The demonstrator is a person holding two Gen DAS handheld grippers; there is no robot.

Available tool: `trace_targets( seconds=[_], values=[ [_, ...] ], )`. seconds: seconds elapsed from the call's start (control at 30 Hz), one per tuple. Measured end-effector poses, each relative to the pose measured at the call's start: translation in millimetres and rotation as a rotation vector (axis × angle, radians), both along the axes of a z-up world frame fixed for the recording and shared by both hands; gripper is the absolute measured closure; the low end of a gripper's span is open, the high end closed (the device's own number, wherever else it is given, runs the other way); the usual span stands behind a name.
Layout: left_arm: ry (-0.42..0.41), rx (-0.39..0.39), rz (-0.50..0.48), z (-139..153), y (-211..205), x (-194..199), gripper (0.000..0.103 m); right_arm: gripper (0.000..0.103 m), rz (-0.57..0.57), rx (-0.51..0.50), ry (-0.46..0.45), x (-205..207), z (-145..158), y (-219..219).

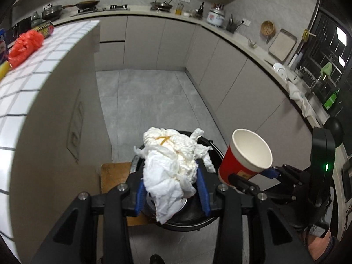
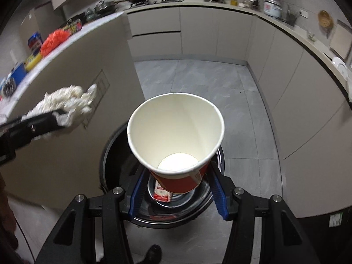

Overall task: Collect trash
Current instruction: 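Lift the tissue and paper cup and carry both over the black bin, then open both tools to drop the tissue and cup into the bin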

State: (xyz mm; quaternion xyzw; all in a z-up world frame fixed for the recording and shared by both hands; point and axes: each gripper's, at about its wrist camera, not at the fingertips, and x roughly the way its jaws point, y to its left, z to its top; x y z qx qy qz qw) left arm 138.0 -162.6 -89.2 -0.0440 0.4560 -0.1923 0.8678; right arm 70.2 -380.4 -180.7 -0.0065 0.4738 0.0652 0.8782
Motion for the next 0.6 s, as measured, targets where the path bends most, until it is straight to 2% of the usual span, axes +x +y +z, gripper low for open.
trace_targets(
  seconds=[0.3,0.37,0.4,0.43,0.5,0.6],
  values=[
    [0.062,0.009,-0.006,-29.0,-19.7,12.8,0.061,0.047,0.073,-0.020,0.032,19.1,-35.4,-4.6],
    [0.116,0.007,-0.015,-44.3,-26.8,18.5,0.047,0.041,0.122,-0.008,0.033,24.9,-43.6,-1.0],
    [0.146,0.022,0.000,-52.5,-28.0,22.0,0.025,0.032,0.139,-0.012,0.042,24.7,-51.1,2.4],
    [0.148,0.028,0.017,-55.2,-25.4,22.3,0.021,0.012,0.151,-0.040,0.080,28.8,-63.9,6.0],
    [0.127,0.033,0.058,-52.4,-15.4,22.6,0.020,0.012,0.165,-0.077,0.104,30.1,-74.4,7.9],
    [0.110,0.058,0.102,-49.2,-2.7,23.1,0.019,0.012,0.139,-0.058,0.092,24.3,-73.3,2.6]
  ],
)
